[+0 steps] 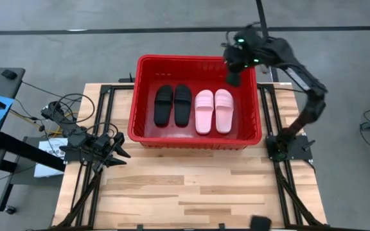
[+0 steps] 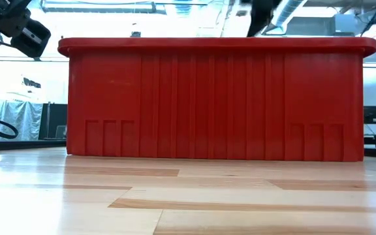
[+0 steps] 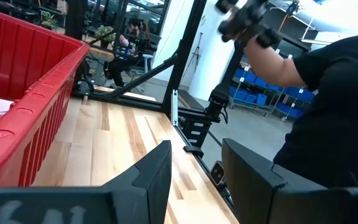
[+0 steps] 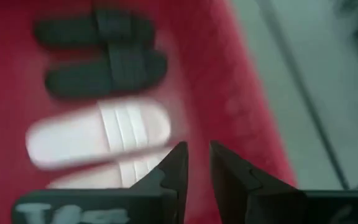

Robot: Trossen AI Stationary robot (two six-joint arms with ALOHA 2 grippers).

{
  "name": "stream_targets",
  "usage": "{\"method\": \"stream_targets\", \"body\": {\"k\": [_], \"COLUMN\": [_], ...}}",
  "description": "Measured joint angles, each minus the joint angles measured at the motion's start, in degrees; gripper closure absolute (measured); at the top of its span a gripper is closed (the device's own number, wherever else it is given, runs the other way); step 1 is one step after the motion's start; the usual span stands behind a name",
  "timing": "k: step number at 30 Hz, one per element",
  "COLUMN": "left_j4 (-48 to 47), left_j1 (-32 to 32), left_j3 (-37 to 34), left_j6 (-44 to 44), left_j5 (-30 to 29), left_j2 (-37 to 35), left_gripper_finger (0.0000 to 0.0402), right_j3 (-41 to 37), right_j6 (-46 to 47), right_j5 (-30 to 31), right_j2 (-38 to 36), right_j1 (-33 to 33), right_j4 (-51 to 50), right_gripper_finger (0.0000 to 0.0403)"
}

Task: Pick and place slides into bin
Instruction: Return to Home Position

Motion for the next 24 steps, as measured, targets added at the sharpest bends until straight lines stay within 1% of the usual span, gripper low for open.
{"method": "stream_targets", "body": {"k": [7,12,16,20,22,24], "left_j4": [0.12,2.22,3.90,5.14,5.42,5.83], "left_j1": [-0.01,0.00,0.00,0.01,0.00,0.02], "left_j3": [0.00,-0.02,-0.02,-0.02,-0.02,-0.02], "left_j6": [0.00,0.95,1.07,1.09,0.69,0.53], "left_j5": [0.00,-0.01,-0.01,-0.41,-3.78,-7.16], "left_j2": [0.02,0.01,0.00,0.01,0.00,0.02], "left_gripper_finger": [0.0269,0.0269,0.0269,0.0269,0.0269,0.0269], "right_j3": [0.00,0.04,0.07,0.07,0.06,0.02], "right_j6": [11.88,20.44,27.29,38.21,39.24,36.42], "right_j5": [-0.15,-0.15,-0.15,-0.28,-0.62,-4.07], "right_j2": [-12.24,-19.67,-24.21,-27.17,-28.31,-29.55], "right_j1": [4.90,8.22,12.17,16.93,19.77,23.27], "right_j4": [12.55,21.87,25.08,24.20,24.36,24.37], "right_gripper_finger": [0.0346,0.0346,0.0346,0.0346,0.0346,0.0346]}}
